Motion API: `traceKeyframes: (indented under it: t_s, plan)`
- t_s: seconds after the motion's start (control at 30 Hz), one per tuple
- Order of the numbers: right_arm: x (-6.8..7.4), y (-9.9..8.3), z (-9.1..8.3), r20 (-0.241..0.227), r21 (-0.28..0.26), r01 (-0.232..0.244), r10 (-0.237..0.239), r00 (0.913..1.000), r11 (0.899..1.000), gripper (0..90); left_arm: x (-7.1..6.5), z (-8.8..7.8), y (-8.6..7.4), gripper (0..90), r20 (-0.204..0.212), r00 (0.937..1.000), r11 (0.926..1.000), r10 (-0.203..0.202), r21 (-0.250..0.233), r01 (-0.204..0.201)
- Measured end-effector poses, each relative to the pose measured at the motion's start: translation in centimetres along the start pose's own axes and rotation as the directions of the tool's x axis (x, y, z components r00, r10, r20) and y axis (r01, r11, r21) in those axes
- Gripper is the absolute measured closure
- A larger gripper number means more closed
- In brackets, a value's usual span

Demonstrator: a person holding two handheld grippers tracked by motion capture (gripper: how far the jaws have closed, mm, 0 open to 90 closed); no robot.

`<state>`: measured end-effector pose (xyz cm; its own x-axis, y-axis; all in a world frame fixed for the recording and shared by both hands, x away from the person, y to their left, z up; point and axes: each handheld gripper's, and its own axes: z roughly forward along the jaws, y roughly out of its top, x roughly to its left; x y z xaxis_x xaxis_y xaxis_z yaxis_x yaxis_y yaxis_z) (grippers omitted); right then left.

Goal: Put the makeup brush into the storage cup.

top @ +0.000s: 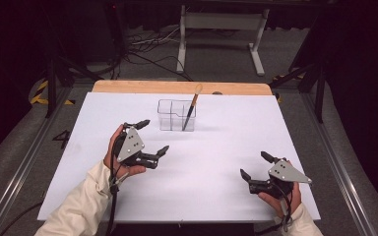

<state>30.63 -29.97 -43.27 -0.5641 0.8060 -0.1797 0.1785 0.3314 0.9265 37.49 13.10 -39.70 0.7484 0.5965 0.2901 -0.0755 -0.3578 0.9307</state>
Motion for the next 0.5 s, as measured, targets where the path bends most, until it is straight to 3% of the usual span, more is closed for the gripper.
traceKeyframes:
  t_s: [0.5]
  plan:
    - [0.1, 0.0, 0.0, -0.001, 0.000, 0.010, -0.010, 1.0000, 1.000, 9.0, 0.2, -3.0, -2.5, 6.9, -0.038, 0.9991, 0.9994, -0.018, 0.030, 0.019]
